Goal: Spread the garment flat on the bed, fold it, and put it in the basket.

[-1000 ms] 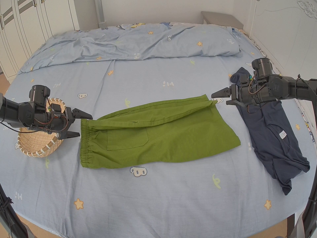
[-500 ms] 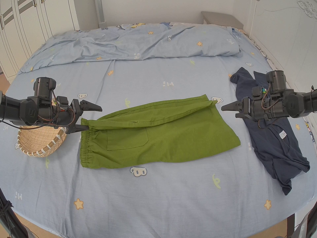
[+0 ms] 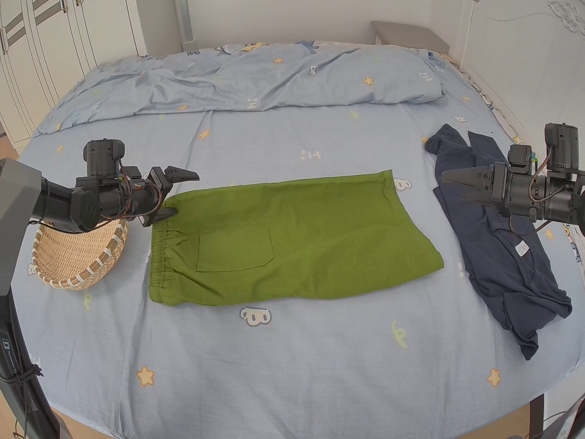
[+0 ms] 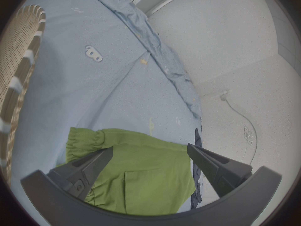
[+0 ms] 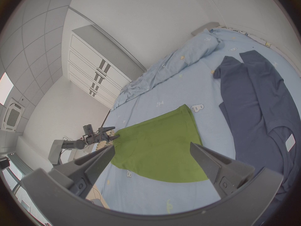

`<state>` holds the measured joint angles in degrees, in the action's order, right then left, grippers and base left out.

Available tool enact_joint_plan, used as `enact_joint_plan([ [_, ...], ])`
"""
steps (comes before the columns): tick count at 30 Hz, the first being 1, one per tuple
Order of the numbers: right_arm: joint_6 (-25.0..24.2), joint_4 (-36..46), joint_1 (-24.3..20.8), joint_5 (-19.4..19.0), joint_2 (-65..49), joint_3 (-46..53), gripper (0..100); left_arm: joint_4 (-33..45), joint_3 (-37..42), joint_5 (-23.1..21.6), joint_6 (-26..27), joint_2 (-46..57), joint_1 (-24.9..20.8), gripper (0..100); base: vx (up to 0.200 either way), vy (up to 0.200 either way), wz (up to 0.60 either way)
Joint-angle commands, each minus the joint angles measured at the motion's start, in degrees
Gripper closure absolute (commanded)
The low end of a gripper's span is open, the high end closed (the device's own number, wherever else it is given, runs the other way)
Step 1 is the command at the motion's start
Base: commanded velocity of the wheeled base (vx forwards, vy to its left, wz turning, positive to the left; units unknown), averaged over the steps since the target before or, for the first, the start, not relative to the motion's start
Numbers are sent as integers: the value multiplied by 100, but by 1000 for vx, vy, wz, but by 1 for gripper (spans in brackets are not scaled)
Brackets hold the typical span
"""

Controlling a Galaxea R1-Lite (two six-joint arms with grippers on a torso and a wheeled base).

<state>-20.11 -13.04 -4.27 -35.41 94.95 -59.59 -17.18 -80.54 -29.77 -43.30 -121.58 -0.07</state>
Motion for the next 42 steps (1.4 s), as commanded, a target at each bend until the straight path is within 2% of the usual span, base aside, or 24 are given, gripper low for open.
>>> enact_joint_plan([
  [1,-10,-32,-22,-9,-399,123,0,-321,-313,85,-240,-490,25,0,0,0,0],
  [10,-19,-49,31,-9,-372,79,0,-436,-128,77,-293,-349,-28,0,0,0,0],
  [12,-19,-49,40,-9,-355,61,0,-480,408,33,-284,336,-54,0,0,0,0],
  [17,-19,-49,58,-9,-346,44,0,-488,1375,-11,-275,1250,16,0,0,0,0],
  [19,-19,-49,58,-9,-346,44,0,-497,1858,-64,-240,1505,51,0,0,0,0],
  [20,-19,-49,58,-9,-346,44,0,-497,1858,-64,-240,1505,51,0,0,0,0],
  [22,-19,-49,49,-18,-346,44,0,-638,2526,-170,-231,1787,166,0,0,0,0],
  [24,-19,-49,49,-18,-346,44,0,-638,2526,-170,-231,1787,166,0,0,0,0],
  [25,-19,-49,40,-18,-355,53,0,-1042,3255,-442,-117,1971,262,0,0,0,0],
  [26,-19,-49,40,-18,-355,61,0,-1192,3493,-512,-12,1971,280,0,0,0,0],
  [27,-19,-49,40,-18,-355,61,0,-1235,3554,-530,50,1971,289,0,0,0,0],
  [29,-19,-49,31,-18,-363,70,0,-1605,4073,-556,647,1883,359,0,0,0,0],
  [32,-19,-49,14,-18,-381,79,0,-1895,4319,-512,1324,1584,429,0,0,0,0],
  [34,-19,-49,5,-18,-390,88,0,-1947,4380,-565,1430,1532,561,0,0,0,0],
  [42,-19,-49,-4,-89,-372,96,0,-2106,4354,-504,1535,1224,614,0,0,0,0],
])
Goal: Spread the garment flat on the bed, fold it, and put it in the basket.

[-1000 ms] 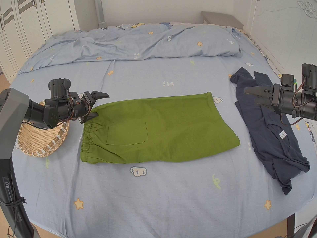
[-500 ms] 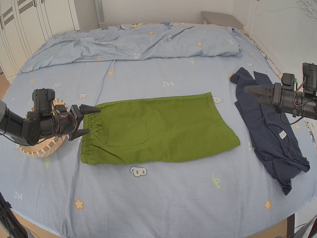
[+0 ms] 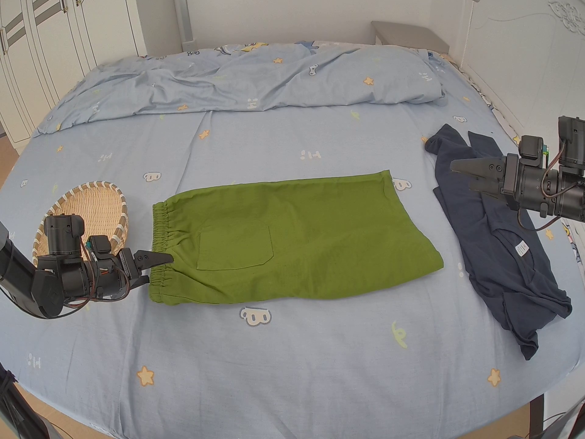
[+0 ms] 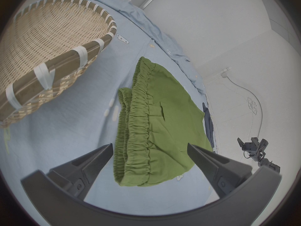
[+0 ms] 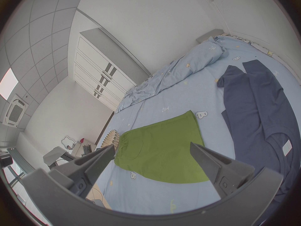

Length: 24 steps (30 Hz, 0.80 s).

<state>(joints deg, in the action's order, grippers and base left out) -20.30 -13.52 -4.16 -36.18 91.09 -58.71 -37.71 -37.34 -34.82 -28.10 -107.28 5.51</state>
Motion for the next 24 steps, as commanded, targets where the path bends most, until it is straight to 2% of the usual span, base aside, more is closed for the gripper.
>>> enact_joint_plan([
  [1,-1,-2,-15,-12,14,9,0,-53,34,1,15,-206,55,0,0,0,0],
  [10,-1,-2,-24,-12,23,17,0,-703,-1,19,6,-856,-6,0,0,0,0],
  [24,8,-2,-24,-12,58,0,0,-879,-283,-52,-222,-997,-164,0,0,0,0],
])
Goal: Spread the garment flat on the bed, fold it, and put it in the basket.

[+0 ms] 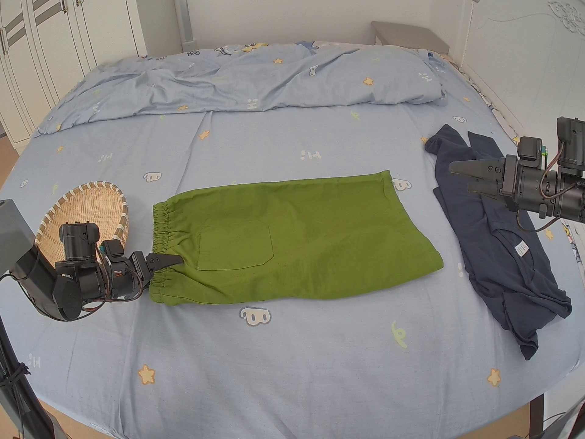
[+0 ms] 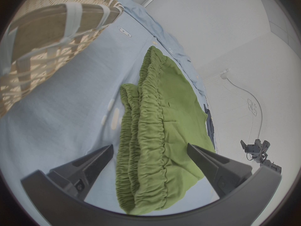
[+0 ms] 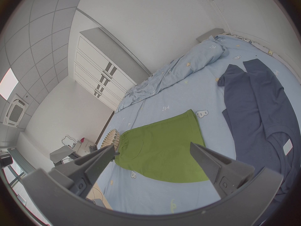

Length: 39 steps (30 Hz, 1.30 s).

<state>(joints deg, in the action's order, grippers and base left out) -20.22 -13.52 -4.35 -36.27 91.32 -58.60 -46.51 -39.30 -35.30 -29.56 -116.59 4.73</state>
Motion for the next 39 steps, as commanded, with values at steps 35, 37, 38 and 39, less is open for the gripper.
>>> enact_joint_plan([
  [35,897,2486,295,199,2918,-1910,0,-148,-104,-346,-612,172,19,100,0,0,0],
  [37,897,2486,295,173,2953,-1910,0,-148,-104,-346,-612,172,19,100,0,0,0],
  [38,897,2486,277,-47,3023,-1910,0,-148,-104,-346,-612,172,2,100,0,0,0],
  [39,897,2486,268,-153,3041,-1910,0,-148,-104,-346,-612,172,-7,100,0,0,0],
])
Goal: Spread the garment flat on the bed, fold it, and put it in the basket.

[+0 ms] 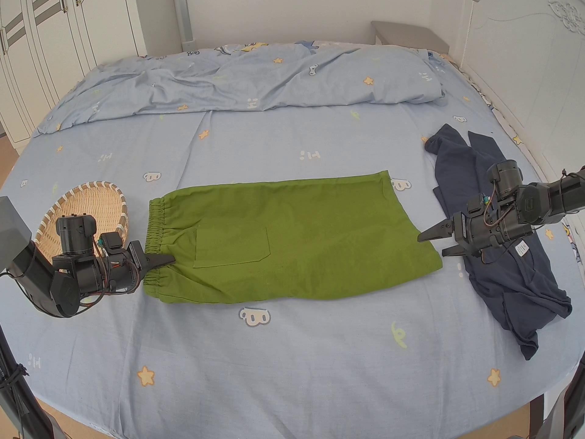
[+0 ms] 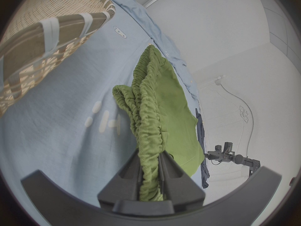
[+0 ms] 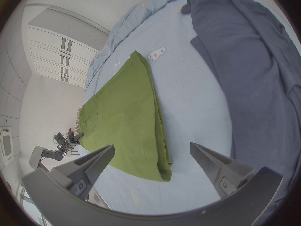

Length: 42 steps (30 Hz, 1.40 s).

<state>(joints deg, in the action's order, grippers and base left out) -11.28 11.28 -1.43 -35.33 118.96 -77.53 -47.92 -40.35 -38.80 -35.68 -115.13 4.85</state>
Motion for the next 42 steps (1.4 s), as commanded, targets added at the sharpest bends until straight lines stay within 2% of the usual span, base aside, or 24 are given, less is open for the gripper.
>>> enact_joint_plan([
  [1,-6,6,-24,-264,277,-16,0,-7,10,4,0,25,-19,100,0,0,0],
  [11,-33,6,-95,-484,602,-104,0,-7,10,4,0,34,-46,100,0,0,0],
  [14,-50,-3,-165,-651,655,-104,0,-7,10,4,0,34,-46,100,0,0,0],
  [15,-59,-20,-156,-862,655,-113,0,-7,10,4,0,43,-46,100,0,0,0],
  [19,-191,-11,-147,-1213,646,-192,0,-7,10,4,0,43,-46,100,0,0,0],
  [26,-358,-20,-112,-1266,690,-315,0,-7,10,-5,0,43,-46,100,0,0,0],
  [27,-358,-20,-103,-1266,690,-324,100,-7,10,-5,0,34,-46,100,0,0,0],
  [30,-375,-3,-103,-1354,690,-333,100,-7,10,-5,0,34,-46,100,0,0,0],
  [32,-410,-3,-33,-1802,646,-315,100,2,1,-5,0,34,-46,100,0,0,0],
  [33,-419,6,-16,-1899,638,-315,100,2,1,4,0,34,-37,100,0,0,0],
  [42,-393,15,90,-1925,532,-227,100,81,-61,-5,-176,25,-46,100,0,0,0],
])
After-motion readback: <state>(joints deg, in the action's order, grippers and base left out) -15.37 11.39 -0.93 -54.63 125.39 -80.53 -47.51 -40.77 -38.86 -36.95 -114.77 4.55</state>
